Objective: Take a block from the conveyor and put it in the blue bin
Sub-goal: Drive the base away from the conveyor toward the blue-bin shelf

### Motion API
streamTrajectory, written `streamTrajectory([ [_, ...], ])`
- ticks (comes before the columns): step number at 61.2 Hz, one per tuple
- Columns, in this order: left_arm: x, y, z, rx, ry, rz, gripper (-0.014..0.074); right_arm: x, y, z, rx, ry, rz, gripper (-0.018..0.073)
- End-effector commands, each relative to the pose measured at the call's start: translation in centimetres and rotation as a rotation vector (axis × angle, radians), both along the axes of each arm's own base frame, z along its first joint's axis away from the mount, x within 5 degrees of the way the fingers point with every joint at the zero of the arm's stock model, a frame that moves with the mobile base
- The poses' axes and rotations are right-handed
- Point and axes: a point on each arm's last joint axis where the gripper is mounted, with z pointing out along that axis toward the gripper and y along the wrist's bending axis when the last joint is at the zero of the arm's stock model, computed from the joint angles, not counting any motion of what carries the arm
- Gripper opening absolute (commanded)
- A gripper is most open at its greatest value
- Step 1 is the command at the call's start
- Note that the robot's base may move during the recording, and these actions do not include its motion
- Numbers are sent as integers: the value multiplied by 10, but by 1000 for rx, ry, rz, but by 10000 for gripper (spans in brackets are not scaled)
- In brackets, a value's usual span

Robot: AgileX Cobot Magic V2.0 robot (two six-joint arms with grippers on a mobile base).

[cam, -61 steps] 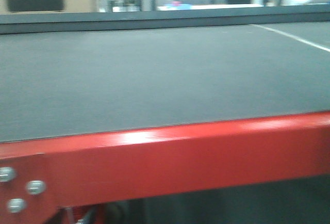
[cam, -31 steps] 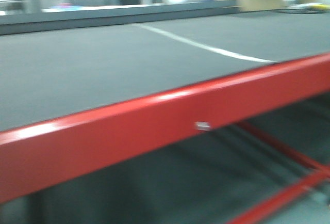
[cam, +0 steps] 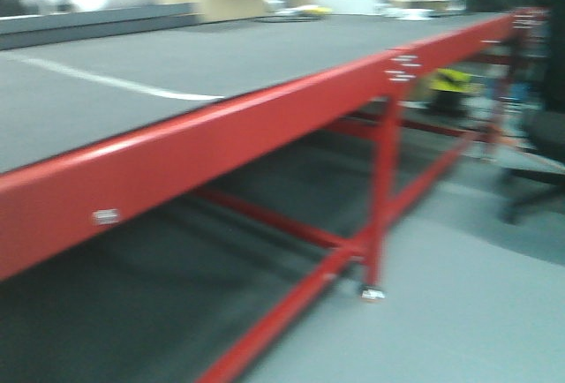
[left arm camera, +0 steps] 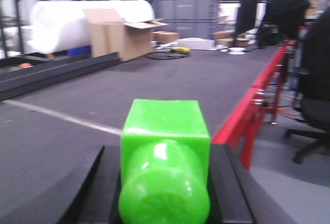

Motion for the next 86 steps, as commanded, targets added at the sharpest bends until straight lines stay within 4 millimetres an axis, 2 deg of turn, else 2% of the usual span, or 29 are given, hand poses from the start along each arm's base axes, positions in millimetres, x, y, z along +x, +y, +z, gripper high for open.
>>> streamTrajectory([
  [1,-1,0,1,-2,-16,-5,-111,-1,0,3,-15,-30,-2,-162],
  [86,-1,0,1,-2,-16,-5,-111,-1,0,4,-15,-32,-2,-162],
])
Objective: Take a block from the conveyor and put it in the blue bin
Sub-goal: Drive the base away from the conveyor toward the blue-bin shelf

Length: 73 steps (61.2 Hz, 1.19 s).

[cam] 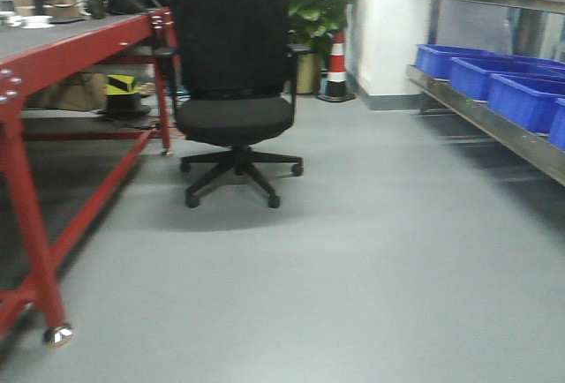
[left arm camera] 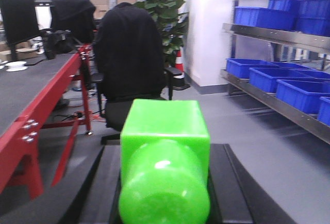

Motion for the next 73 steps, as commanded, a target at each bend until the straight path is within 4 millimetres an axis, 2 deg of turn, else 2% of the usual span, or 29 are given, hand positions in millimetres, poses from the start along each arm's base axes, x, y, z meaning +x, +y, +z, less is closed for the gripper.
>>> streamTrajectory([
  [1,-1,0,1,-2,-16,-5,-111,-1,0,4,-15,-32,-2,-162],
  [73,-1,0,1,-2,-16,-5,-111,-1,0,4,-15,-32,-2,-162],
])
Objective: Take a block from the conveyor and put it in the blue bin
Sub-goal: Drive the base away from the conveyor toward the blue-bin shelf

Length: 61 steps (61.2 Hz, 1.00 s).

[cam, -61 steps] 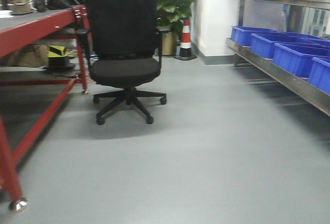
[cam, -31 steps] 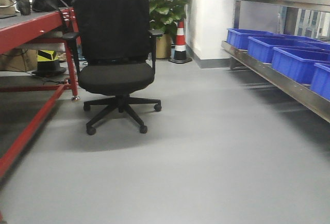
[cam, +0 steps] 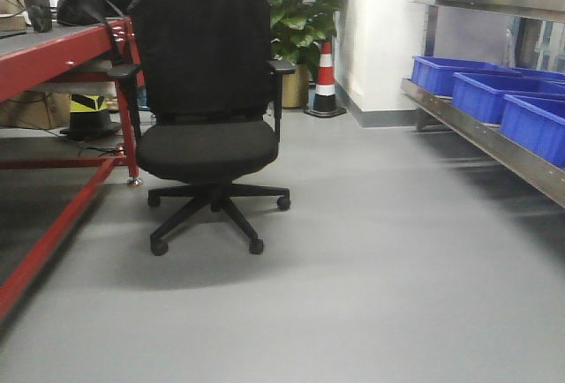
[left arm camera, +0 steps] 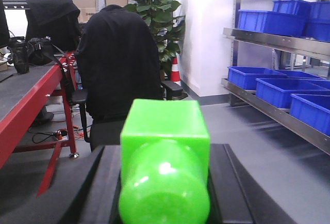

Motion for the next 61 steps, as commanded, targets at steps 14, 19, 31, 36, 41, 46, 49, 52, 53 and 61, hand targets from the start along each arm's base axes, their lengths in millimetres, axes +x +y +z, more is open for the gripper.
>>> streamTrajectory([
  [14,-1,0,1,-2,-16,-5,-111,-1,0,4,-15,-32,-2,-162],
  [19,-1,0,1,-2,-16,-5,-111,-1,0,4,-15,-32,-2,-162],
  [31,-1,0,1,-2,-16,-5,-111,-1,0,4,-15,-32,-2,-162],
  [36,-1,0,1,-2,-16,-5,-111,-1,0,4,-15,-32,-2,-162],
  [41,-1,0,1,-2,-16,-5,-111,-1,0,4,-15,-32,-2,-162],
  [46,-1,0,1,-2,-16,-5,-111,-1,0,4,-15,-32,-2,-162],
  [49,-1,0,1,-2,-16,-5,-111,-1,0,4,-15,-32,-2,-162],
  [52,-1,0,1,-2,-16,-5,-111,-1,0,4,-15,-32,-2,-162],
  [53,-1,0,1,-2,-16,-5,-111,-1,0,4,-15,-32,-2,-162],
  [61,-1,0,1,-2,-16,-5,-111,-1,0,4,-15,-32,-2,-162],
])
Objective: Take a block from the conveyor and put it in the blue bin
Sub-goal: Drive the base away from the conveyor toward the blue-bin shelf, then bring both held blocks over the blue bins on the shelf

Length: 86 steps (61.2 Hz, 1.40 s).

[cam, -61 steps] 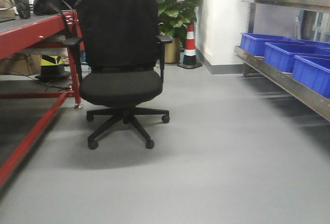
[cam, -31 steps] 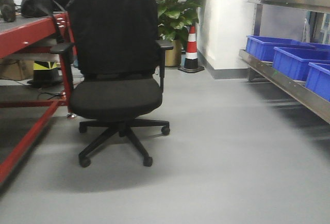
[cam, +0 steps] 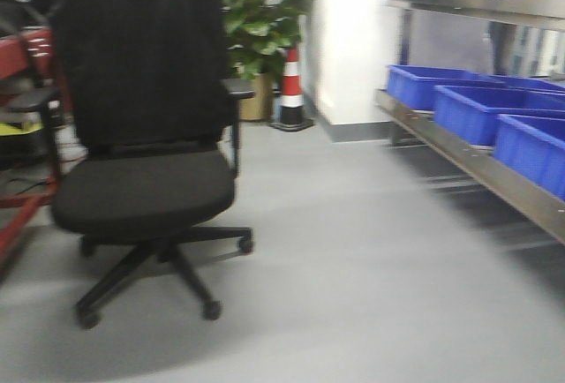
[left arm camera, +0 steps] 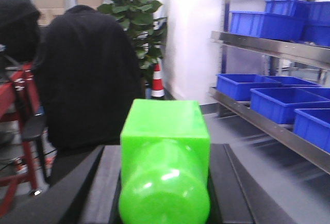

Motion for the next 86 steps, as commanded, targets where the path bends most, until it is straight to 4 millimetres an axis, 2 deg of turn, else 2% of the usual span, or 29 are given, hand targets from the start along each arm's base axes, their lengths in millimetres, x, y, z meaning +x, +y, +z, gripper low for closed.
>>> streamTrajectory([
  [1,-1,0,1,-2,-16,-5,-111,-1,0,4,-15,-32,-2,-162],
  [86,-1,0,1,-2,-16,-5,-111,-1,0,4,-15,-32,-2,-162],
])
